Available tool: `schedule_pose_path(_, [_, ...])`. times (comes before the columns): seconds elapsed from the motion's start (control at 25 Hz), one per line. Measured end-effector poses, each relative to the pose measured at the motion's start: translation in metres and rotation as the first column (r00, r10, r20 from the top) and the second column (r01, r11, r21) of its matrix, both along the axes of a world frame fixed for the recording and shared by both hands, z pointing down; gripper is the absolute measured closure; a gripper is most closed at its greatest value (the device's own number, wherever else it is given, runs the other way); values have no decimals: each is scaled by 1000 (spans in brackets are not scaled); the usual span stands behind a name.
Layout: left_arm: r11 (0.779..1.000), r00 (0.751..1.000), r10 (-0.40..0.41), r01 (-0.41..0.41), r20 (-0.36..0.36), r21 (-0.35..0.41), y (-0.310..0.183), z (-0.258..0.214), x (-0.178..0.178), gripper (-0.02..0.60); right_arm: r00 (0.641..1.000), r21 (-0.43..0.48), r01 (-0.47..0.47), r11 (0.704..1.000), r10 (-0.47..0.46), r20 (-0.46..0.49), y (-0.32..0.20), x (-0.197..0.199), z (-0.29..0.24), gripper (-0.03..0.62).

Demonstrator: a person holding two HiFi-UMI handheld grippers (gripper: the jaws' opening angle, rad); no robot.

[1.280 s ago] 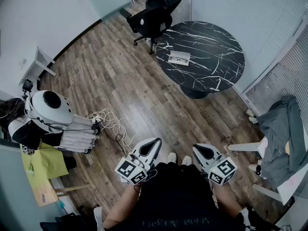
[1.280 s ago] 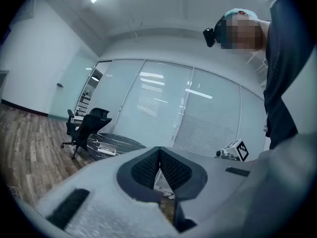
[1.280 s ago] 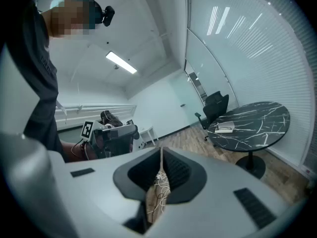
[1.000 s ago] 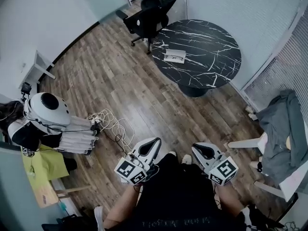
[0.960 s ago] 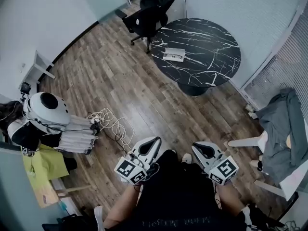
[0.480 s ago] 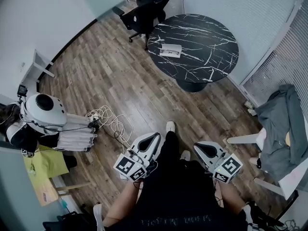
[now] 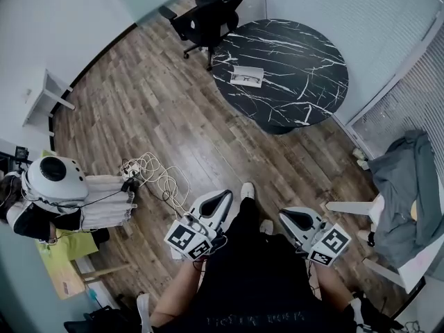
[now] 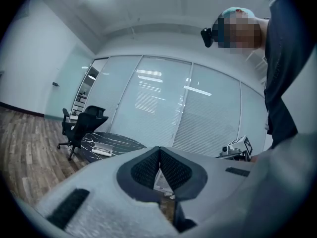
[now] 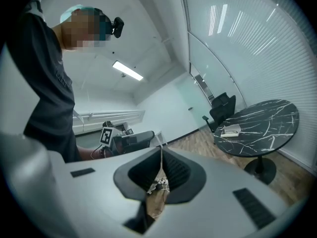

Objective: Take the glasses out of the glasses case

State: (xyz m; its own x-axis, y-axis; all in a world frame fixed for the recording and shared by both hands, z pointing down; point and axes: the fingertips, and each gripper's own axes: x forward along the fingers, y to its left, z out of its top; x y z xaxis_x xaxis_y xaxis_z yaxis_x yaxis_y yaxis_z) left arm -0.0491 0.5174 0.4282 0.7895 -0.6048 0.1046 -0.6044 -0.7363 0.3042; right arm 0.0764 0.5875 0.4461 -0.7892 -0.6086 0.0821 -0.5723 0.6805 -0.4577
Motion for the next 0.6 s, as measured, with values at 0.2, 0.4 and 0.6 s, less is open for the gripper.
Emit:
schedule_pose_path(0.2, [1000, 1000, -19, 19, 7, -8, -45, 5, -19, 563, 999, -33, -25, 999, 27, 43, -43, -1, -1, 563])
schedule_pose_path(0.4, [999, 1000, -21, 21, -11, -24, -101, 8, -33, 563, 999, -46, -28, 999, 29, 23, -101, -13, -3, 563])
schedule_pose_path(0.6, [998, 999, -2, 0, -34, -59, -153, 19, -45, 563, 999, -57, -45, 997, 46, 21, -158, -30, -5, 563])
